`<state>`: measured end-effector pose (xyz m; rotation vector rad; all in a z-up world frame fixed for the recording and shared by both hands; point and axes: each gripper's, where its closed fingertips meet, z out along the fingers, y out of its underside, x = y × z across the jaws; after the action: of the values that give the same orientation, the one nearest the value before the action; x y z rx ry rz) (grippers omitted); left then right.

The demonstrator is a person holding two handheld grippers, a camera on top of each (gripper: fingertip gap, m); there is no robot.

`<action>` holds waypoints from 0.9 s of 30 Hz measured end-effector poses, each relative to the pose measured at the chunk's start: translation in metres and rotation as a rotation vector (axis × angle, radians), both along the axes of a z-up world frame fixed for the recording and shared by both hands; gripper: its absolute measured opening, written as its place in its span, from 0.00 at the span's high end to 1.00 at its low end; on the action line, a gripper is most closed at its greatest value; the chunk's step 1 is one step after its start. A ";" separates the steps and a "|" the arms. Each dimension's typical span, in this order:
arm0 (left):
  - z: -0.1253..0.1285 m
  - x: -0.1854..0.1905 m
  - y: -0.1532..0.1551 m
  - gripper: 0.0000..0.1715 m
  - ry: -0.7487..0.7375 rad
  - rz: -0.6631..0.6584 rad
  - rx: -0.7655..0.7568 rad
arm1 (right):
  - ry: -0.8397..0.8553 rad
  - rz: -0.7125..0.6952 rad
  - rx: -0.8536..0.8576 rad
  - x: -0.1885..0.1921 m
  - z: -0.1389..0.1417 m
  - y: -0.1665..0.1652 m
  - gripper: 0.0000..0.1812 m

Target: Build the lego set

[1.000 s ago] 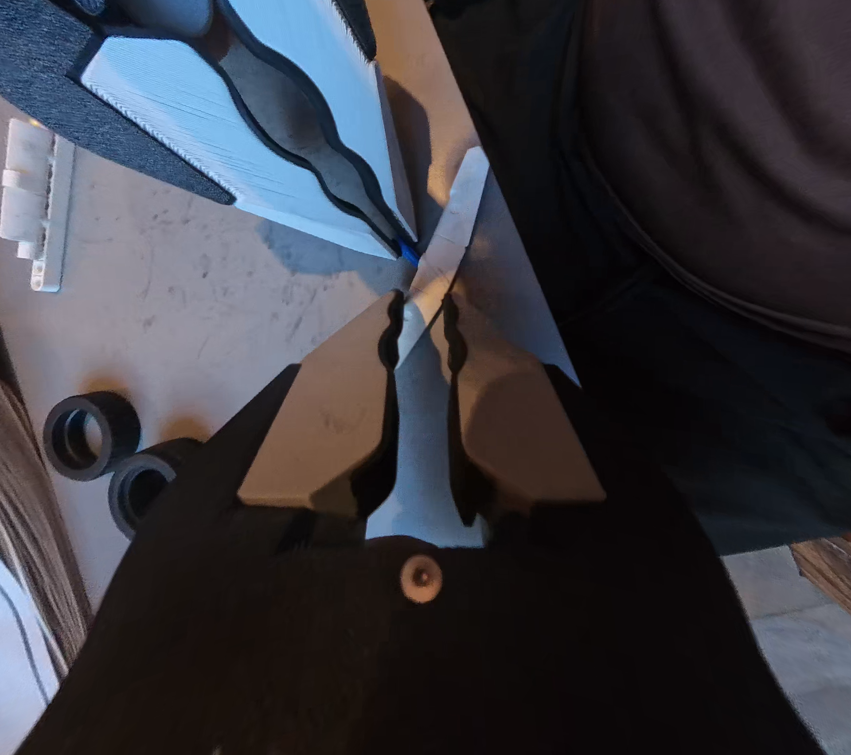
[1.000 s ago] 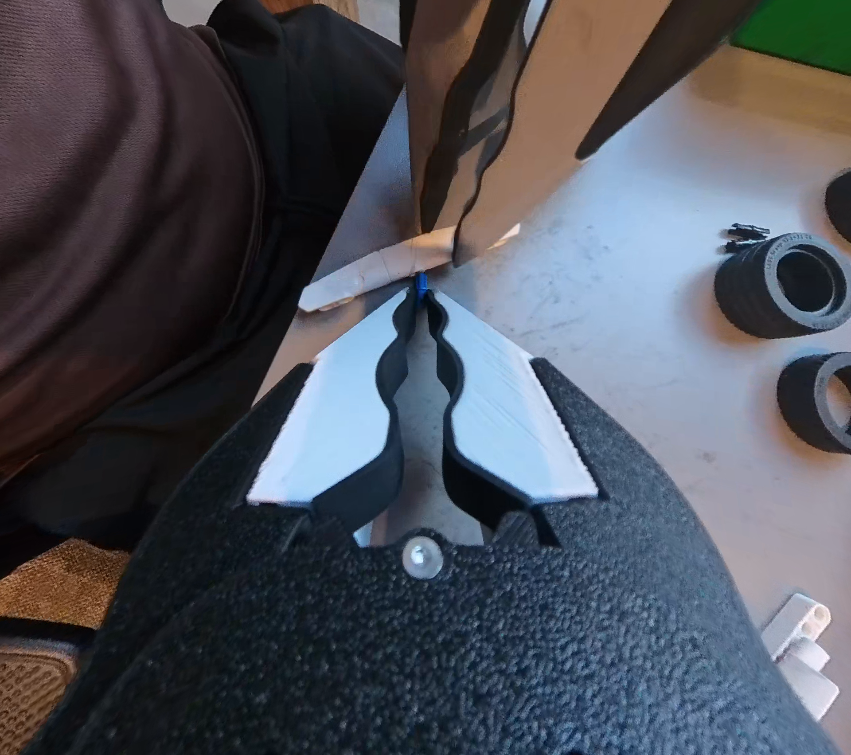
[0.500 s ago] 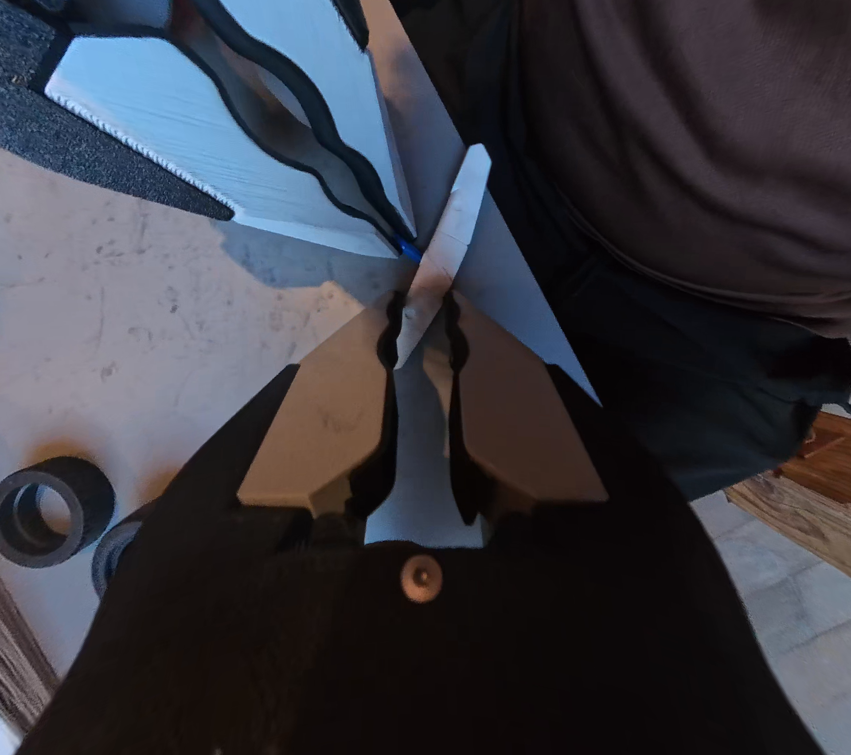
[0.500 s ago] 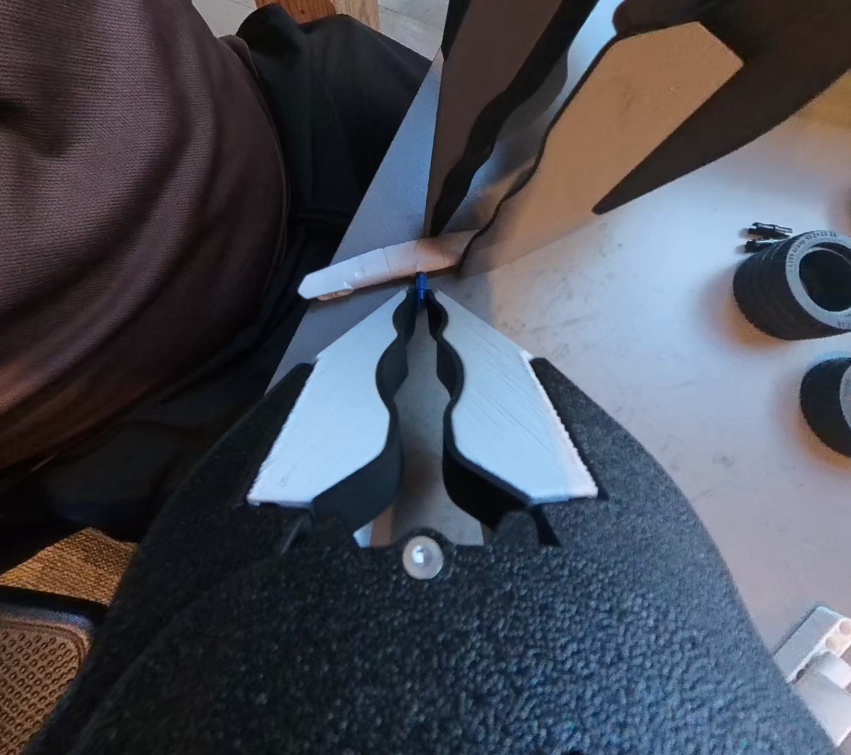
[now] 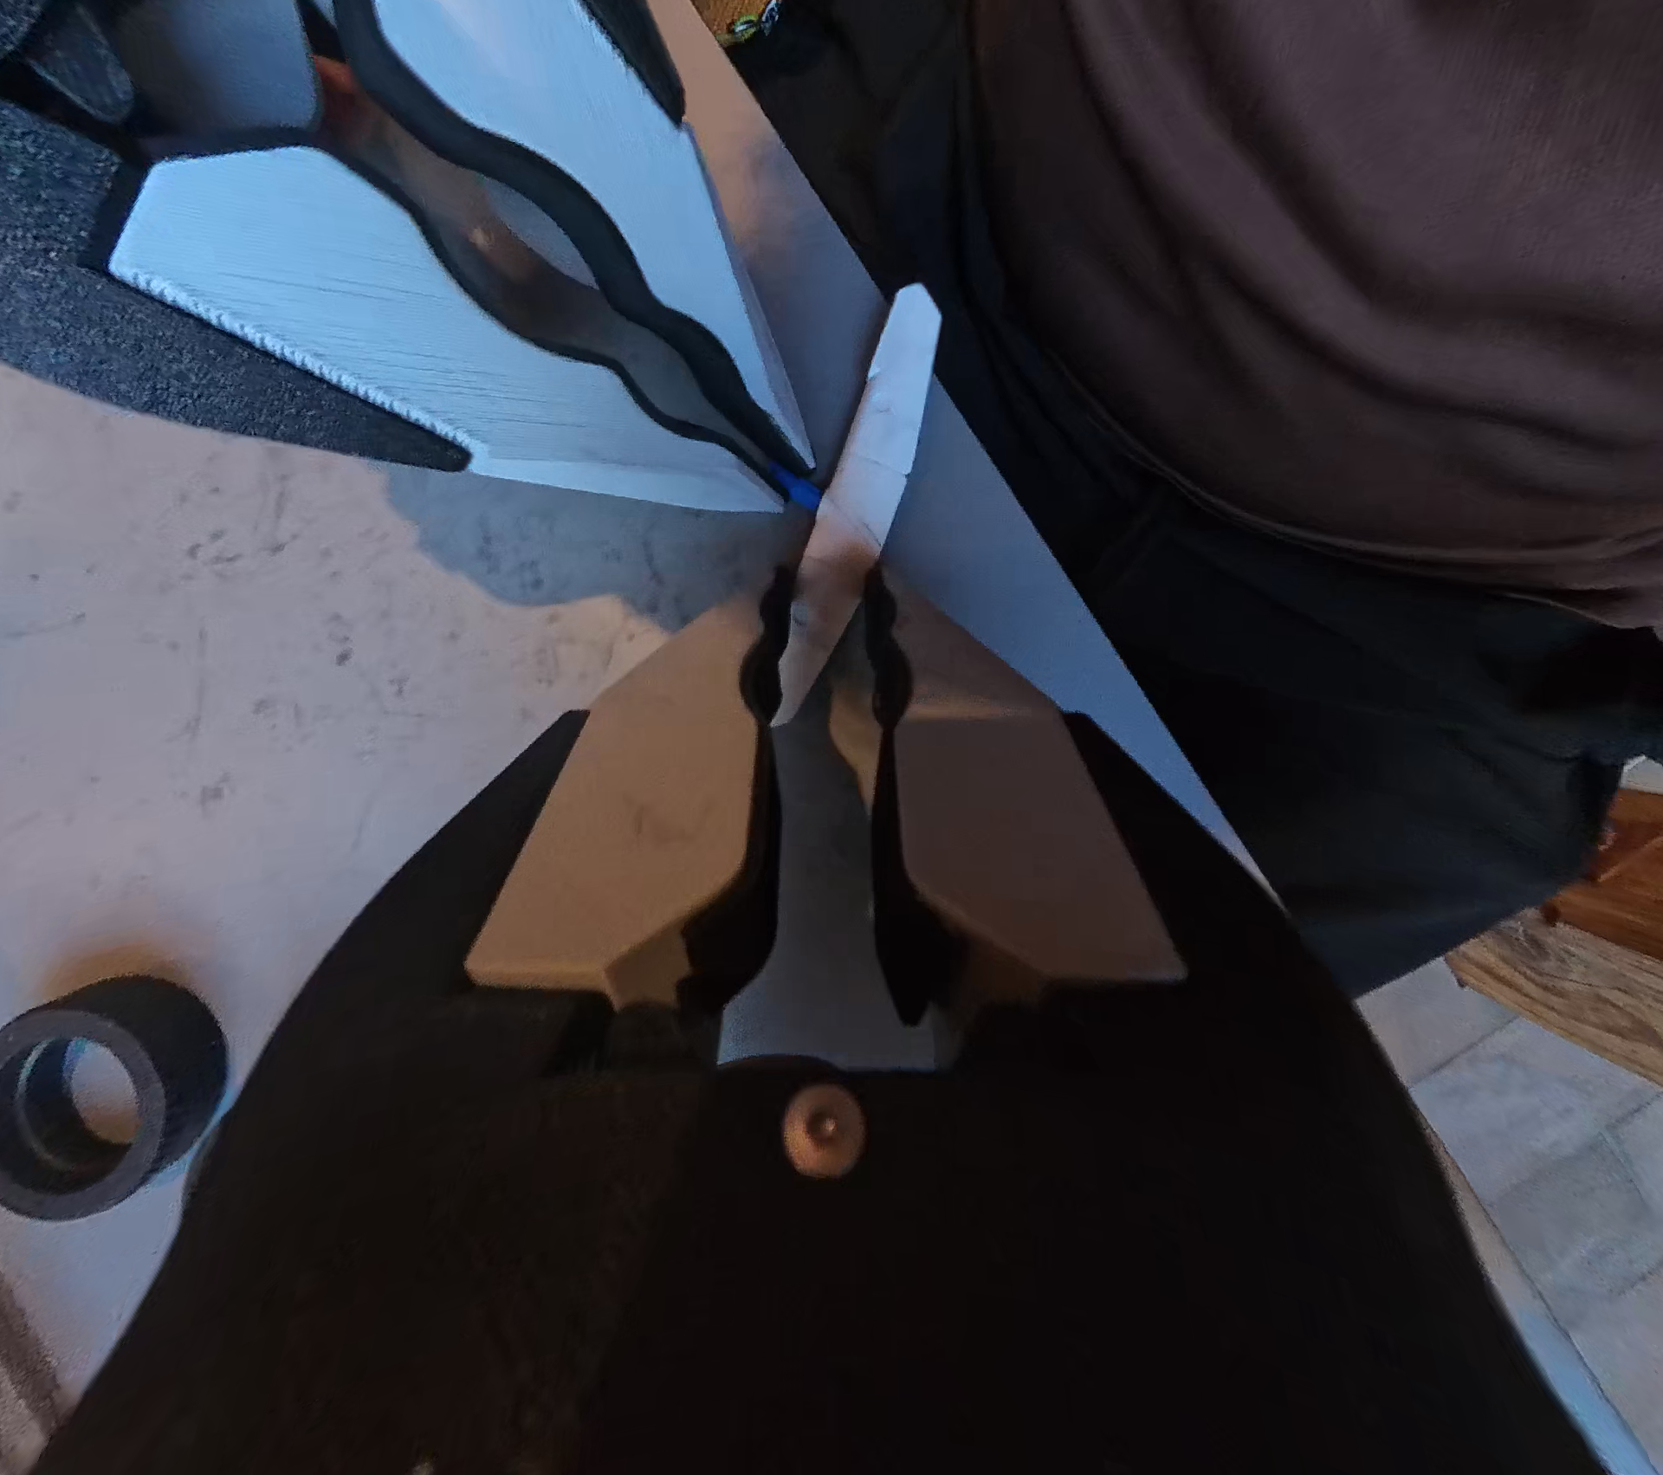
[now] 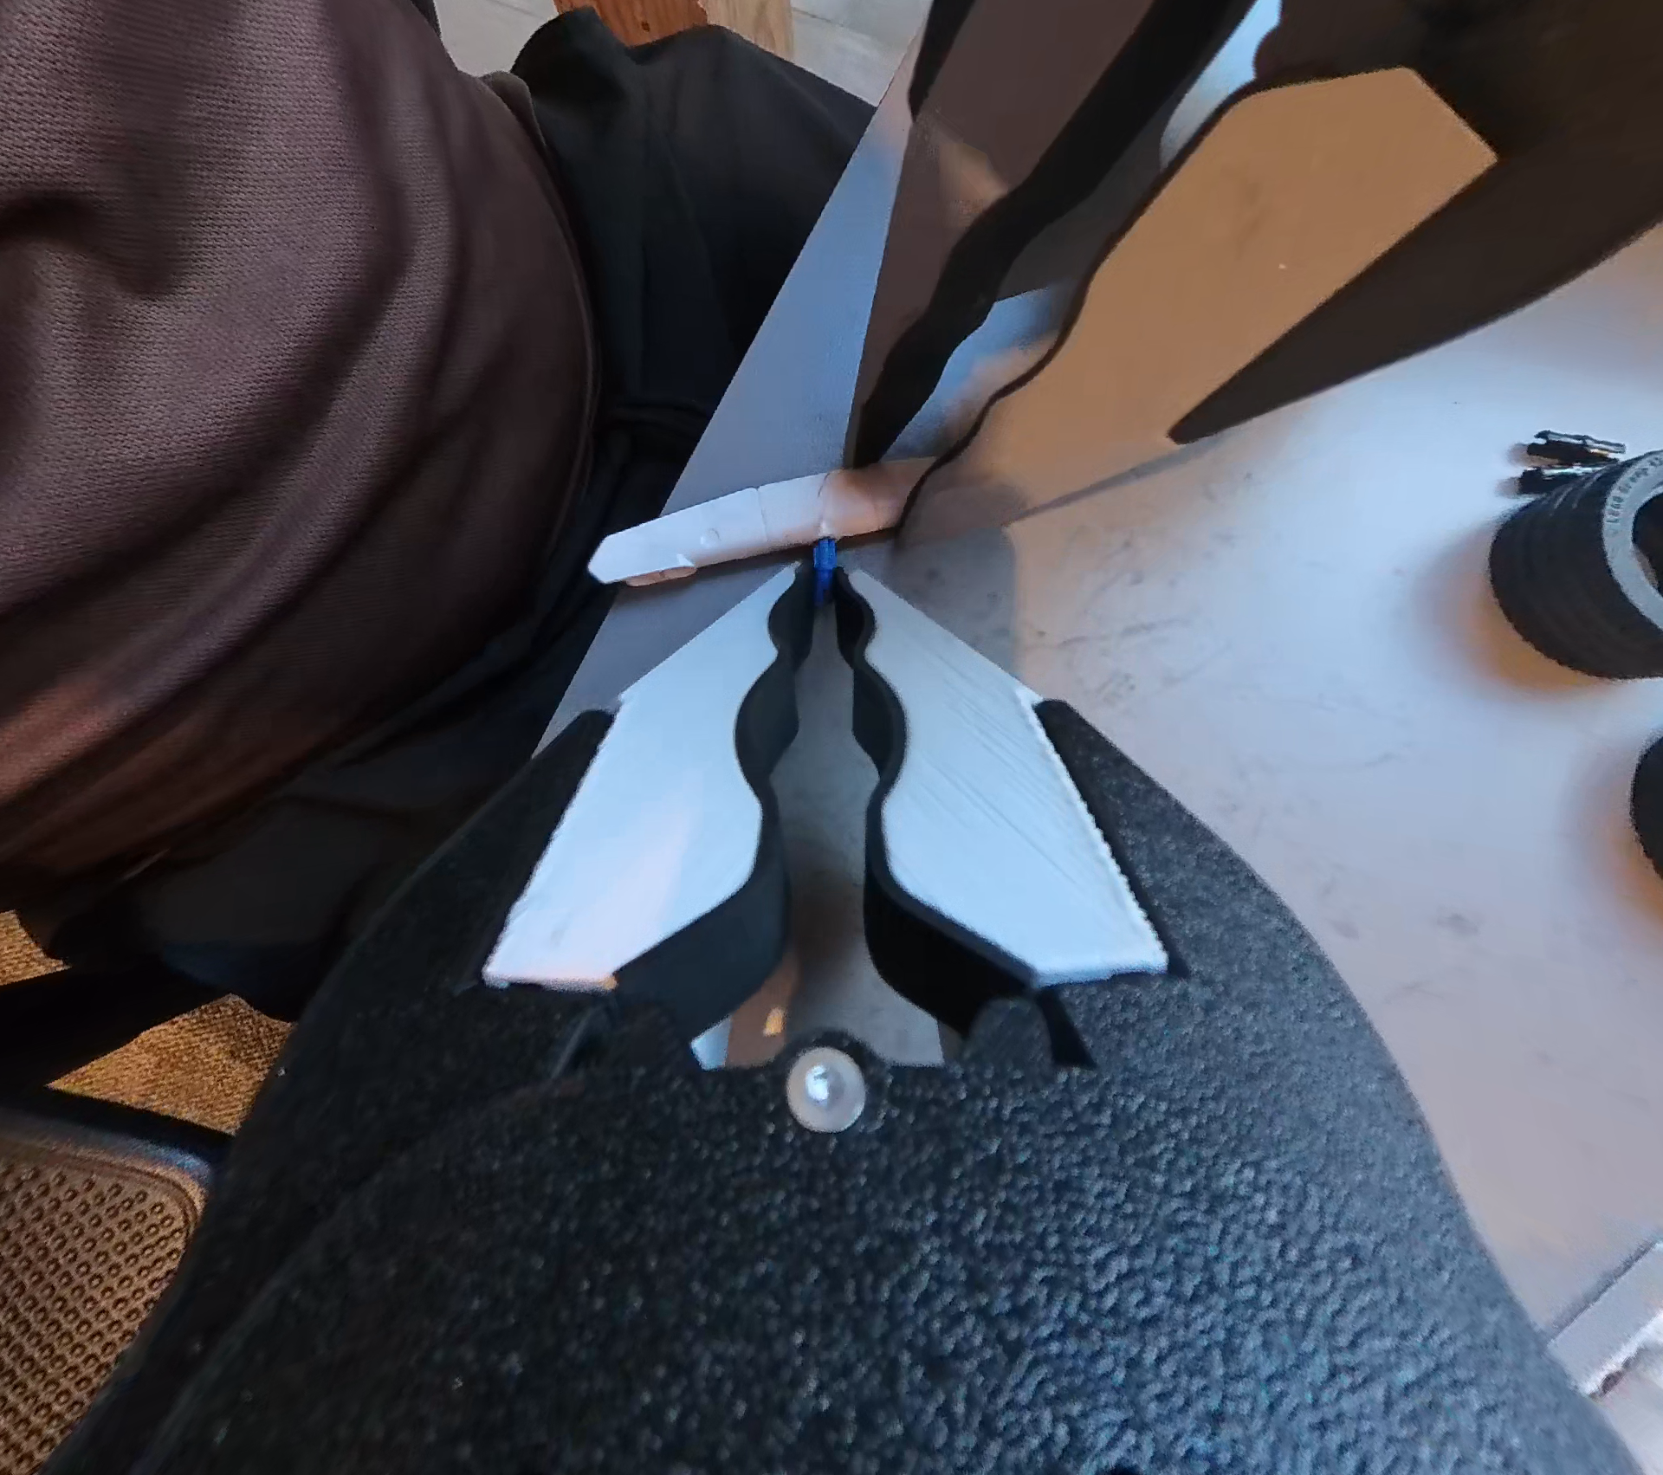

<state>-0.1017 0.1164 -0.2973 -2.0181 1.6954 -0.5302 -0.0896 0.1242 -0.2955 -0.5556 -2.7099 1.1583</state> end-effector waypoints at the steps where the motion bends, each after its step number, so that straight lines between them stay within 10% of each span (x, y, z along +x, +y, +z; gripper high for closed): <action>1: 0.000 0.000 0.000 0.92 -0.014 0.004 -0.004 | -0.004 0.000 -0.001 0.000 0.000 0.000 0.98; 27: 0.000 0.001 0.001 0.92 -0.040 0.009 -0.060 | 0.010 0.110 0.178 -0.001 -0.001 -0.002 0.99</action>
<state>-0.1010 0.1170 -0.2973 -2.0420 1.6646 -0.6212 -0.0908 0.1224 -0.2963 -0.3791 -2.8283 0.9268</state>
